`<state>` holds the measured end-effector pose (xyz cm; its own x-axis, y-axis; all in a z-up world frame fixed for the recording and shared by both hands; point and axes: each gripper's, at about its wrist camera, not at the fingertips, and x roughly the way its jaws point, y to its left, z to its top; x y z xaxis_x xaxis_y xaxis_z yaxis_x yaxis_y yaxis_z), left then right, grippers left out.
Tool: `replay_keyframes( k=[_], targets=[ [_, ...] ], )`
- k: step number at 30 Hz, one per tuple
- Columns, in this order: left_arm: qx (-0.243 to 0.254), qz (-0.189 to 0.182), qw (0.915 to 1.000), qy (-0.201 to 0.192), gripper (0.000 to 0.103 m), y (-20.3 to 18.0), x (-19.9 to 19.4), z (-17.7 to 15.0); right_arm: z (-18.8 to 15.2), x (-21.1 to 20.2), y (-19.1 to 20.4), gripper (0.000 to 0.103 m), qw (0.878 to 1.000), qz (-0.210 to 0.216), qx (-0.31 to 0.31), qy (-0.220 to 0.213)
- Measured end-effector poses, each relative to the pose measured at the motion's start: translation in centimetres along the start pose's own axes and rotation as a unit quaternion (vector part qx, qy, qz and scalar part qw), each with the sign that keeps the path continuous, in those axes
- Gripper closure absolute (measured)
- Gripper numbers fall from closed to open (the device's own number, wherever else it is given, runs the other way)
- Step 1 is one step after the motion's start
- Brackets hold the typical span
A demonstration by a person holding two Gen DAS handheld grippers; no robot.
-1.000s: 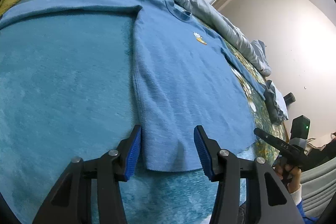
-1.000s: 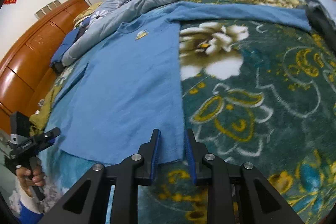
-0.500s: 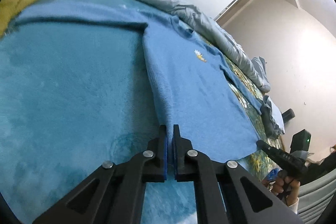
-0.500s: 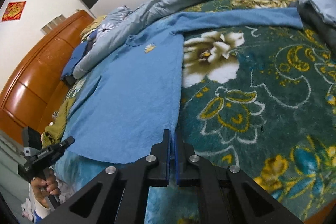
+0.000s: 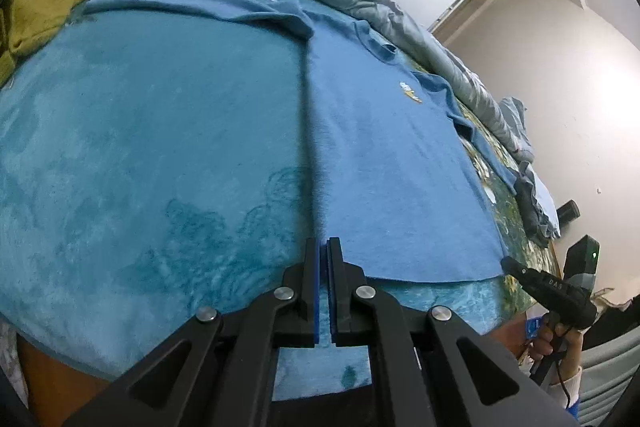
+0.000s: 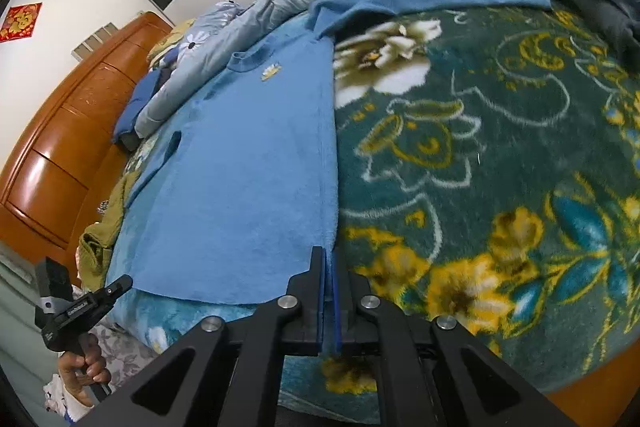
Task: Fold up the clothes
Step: 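Grasp a sleeve cuff with the left gripper and lift it up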
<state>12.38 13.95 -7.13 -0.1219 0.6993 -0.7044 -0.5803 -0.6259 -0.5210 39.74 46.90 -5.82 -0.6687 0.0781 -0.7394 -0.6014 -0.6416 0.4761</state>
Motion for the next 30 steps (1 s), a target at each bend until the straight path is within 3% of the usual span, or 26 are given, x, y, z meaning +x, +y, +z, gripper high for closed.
replay_keyframes(
  k=[7, 9, 11, 13, 17, 21, 26, 29, 30],
  targets=[
    [-0.024, 0.009, 0.9993, -0.028, 0.100, 2.0, -1.2, 1.9, 0.4, -0.9, 0.9, 0.096, 0.999, -0.013, -0.032, -0.006],
    [-0.037, 0.024, 0.9981, -0.043, 0.099, 3.1, -1.6, 3.2, 0.7, -1.5, 1.2, 0.086, 0.998, -0.031, -0.043, -0.021],
    [-0.059, 0.047, 0.9951, -0.063, 0.091, 4.7, -2.0, 5.1, 1.0, -2.0, 1.2, 0.052, 0.997, -0.047, -0.041, -0.038],
    [-0.089, 0.068, 0.9898, -0.088, 0.061, 6.9, -2.3, 7.4, 1.4, -2.5, 0.9, 0.050, 0.997, -0.042, -0.030, -0.054],
    [-0.177, 0.080, 0.9732, -0.123, 0.058, 12.0, -1.8, 12.5, 2.5, -2.7, 0.7, 0.050, 0.996, -0.043, -0.019, -0.071],
    [-0.293, 0.044, 0.9433, -0.151, 0.058, 17.1, -0.1, 16.3, 3.3, -1.8, 0.5, 0.049, 0.996, -0.049, -0.015, -0.068],
    [-0.360, 0.030, 0.9176, -0.167, 0.058, 20.7, 2.3, 19.1, 4.5, -0.8, -0.3, 0.049, 0.997, -0.053, -0.011, -0.058],
    [-0.371, 0.053, 0.9077, -0.189, 0.068, 21.6, 2.7, 20.0, 5.1, -0.6, -0.5, 0.049, 0.996, -0.057, -0.011, -0.062],
    [-0.368, 0.068, 0.9077, -0.189, 0.087, 21.6, 2.7, 20.3, 5.3, -0.6, -0.6, 0.049, 0.996, -0.057, -0.010, -0.063]
  ],
)
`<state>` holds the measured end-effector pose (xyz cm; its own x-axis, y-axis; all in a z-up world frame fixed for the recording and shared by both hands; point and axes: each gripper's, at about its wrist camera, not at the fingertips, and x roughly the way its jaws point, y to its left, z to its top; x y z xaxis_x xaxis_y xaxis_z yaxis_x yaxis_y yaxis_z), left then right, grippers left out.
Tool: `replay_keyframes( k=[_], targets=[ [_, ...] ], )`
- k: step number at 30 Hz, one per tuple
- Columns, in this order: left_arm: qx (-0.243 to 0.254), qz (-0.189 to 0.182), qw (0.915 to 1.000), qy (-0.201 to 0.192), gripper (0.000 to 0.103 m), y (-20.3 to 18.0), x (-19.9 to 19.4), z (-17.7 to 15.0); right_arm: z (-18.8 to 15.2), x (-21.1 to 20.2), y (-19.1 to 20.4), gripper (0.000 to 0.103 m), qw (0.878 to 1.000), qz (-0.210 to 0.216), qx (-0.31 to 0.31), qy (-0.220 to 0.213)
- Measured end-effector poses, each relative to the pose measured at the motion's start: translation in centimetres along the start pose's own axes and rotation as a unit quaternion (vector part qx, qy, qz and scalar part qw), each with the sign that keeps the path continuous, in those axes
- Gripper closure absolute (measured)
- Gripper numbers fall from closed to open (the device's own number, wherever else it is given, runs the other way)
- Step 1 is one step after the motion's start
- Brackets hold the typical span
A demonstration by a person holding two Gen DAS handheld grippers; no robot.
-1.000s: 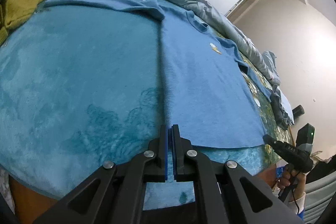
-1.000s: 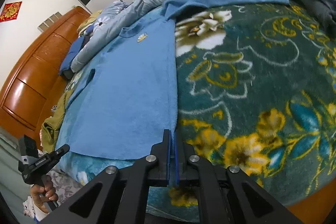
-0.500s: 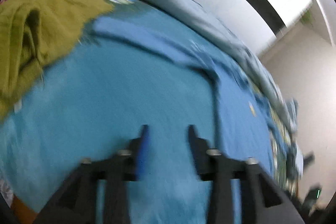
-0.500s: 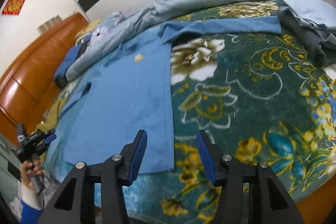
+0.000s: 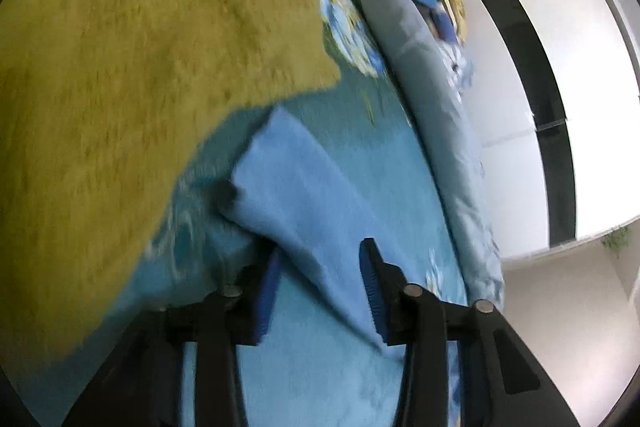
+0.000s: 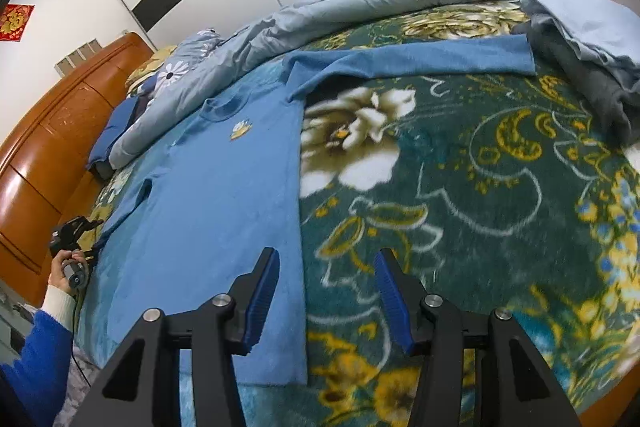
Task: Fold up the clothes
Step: 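Grasp a sleeve cuff with the left gripper and lift it up, then lay the held sleeve across the sweater body and open the left gripper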
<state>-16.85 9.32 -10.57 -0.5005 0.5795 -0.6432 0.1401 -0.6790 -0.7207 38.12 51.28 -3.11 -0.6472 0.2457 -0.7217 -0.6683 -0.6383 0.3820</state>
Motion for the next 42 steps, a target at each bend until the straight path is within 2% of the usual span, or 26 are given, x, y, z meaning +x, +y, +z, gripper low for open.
replay_keyframes(
  k=[1, 2, 4, 6, 10, 13, 17, 22, 24, 27, 34, 37, 42],
  targets=[
    [0.009, 0.016, 0.9998, -0.003, 0.098, -0.3, 0.2, 0.2, 0.2, 0.1, -0.1, 0.049, 1.000, 0.000, 0.001, -0.001],
    [0.019, 0.033, 0.9993, -0.007, 0.098, -0.5, 0.4, 0.3, 0.4, 0.2, -0.1, 0.049, 1.000, 0.000, 0.001, -0.002],
    [0.034, 0.040, 0.9984, -0.018, 0.098, -1.3, 0.1, 0.6, 0.6, 0.4, -0.2, 0.049, 1.000, 0.000, 0.000, -0.005],
    [0.061, 0.049, 0.9958, -0.047, 0.099, -3.2, -1.0, 1.2, 0.6, 0.5, -0.2, 0.049, 1.000, -0.003, -0.003, -0.006],
    [0.122, 0.030, 0.9869, -0.101, 0.099, -9.1, -3.9, 2.9, 0.5, 0.5, -0.6, 0.049, 1.000, -0.011, -0.012, -0.004],
    [0.204, 0.010, 0.9700, -0.131, 0.099, -15.0, -6.0, 2.1, 0.6, 0.4, -1.0, 0.049, 1.000, -0.015, -0.017, -0.006],
    [0.312, -0.022, 0.9388, -0.144, 0.099, -22.3, -7.5, -2.3, 0.8, 0.5, -1.5, 0.049, 1.000, -0.013, -0.009, -0.013],
    [0.408, -0.069, 0.9053, -0.096, 0.099, -29.1, -5.9, -9.7, 0.7, 1.0, -2.1, 0.049, 1.000, -0.009, -0.004, -0.009],
    [0.443, -0.085, 0.8892, -0.077, 0.098, -31.4, -4.7, -13.2, 0.6, 1.0, -2.3, 0.049, 1.000, -0.010, -0.006, -0.010],
    [0.475, -0.108, 0.8725, -0.039, 0.098, -34.2, -2.5, -18.3, 0.6, 0.8, -2.8, 0.049, 1.000, -0.011, -0.006, -0.015],
    [0.505, -0.106, 0.8552, 0.048, 0.098, -37.1, 3.6, -29.3, 0.3, 0.9, -3.7, 0.049, 1.000, -0.006, -0.003, -0.018],
    [0.517, -0.097, 0.8466, 0.082, 0.098, -37.0, 5.5, -33.9, 0.1, 0.9, -3.7, 0.049, 1.000, -0.005, -0.013, -0.020],
    [0.528, -0.083, 0.8350, 0.130, 0.098, -35.9, 8.5, -38.6, 0.0, 1.0, -3.5, 0.049, 0.999, -0.007, -0.026, -0.018]
  ],
)
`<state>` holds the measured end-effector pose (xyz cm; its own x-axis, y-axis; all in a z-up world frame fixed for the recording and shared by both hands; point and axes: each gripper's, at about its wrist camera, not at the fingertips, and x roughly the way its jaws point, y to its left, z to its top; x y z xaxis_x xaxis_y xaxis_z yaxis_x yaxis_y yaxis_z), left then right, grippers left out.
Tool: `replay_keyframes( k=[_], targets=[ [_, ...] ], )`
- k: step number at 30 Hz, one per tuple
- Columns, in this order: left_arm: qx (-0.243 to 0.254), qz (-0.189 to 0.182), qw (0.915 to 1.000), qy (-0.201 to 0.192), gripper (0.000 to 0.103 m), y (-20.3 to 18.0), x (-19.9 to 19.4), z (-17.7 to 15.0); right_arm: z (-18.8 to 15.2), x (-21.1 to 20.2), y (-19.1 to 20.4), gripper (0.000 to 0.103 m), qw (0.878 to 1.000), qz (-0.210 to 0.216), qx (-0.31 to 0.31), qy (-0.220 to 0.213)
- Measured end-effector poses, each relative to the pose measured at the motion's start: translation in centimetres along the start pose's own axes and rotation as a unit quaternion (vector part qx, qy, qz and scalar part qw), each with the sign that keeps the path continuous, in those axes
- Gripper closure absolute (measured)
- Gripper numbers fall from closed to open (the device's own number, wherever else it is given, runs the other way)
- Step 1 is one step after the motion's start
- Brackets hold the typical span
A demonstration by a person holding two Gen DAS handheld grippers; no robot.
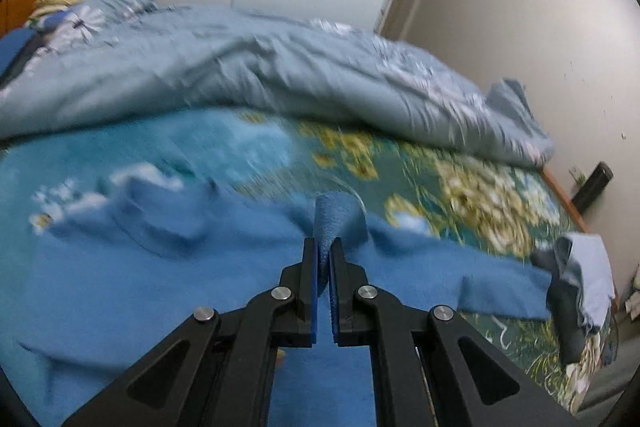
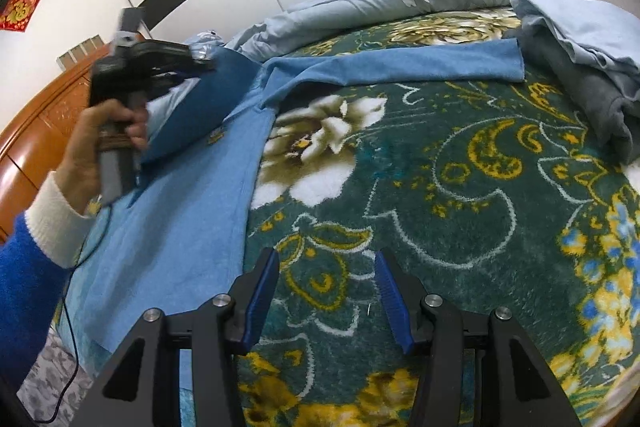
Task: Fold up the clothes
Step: 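Lay the held sleeve across the sweater body and open the left gripper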
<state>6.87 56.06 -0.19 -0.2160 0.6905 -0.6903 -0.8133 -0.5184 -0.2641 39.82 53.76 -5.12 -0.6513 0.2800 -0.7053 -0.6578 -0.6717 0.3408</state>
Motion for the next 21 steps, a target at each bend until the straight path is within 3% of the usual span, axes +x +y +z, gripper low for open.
replay_keyframes(
  k=[7, 11, 17, 19, 21],
  targets=[
    [-0.018, -0.015, 0.9977, 0.064, 0.098, 0.2, 3.0, -2.7, -0.1, 0.0, 0.1, 0.049, 1.000, -0.004, -0.005, 0.000],
    [-0.034, -0.051, 0.9939, 0.092, 0.097, 1.1, 2.8, -4.0, 0.3, 0.1, 0.2, 0.049, 1.000, -0.006, -0.005, 0.003],
    [-0.045, -0.108, 0.9877, 0.103, 0.079, 3.5, -1.6, -5.5, 2.4, 0.5, 1.1, 0.049, 1.000, 0.005, -0.013, 0.001],
    [-0.031, -0.094, 0.9910, 0.090, 0.072, 4.9, -4.0, -5.8, 4.0, 0.8, 2.0, 0.049, 0.999, 0.023, -0.022, -0.005],
    [-0.014, -0.051, 0.9962, 0.070, 0.067, 7.1, -6.4, -6.2, 6.0, 1.7, 3.1, 0.049, 0.999, 0.044, -0.031, -0.005]
  ],
)
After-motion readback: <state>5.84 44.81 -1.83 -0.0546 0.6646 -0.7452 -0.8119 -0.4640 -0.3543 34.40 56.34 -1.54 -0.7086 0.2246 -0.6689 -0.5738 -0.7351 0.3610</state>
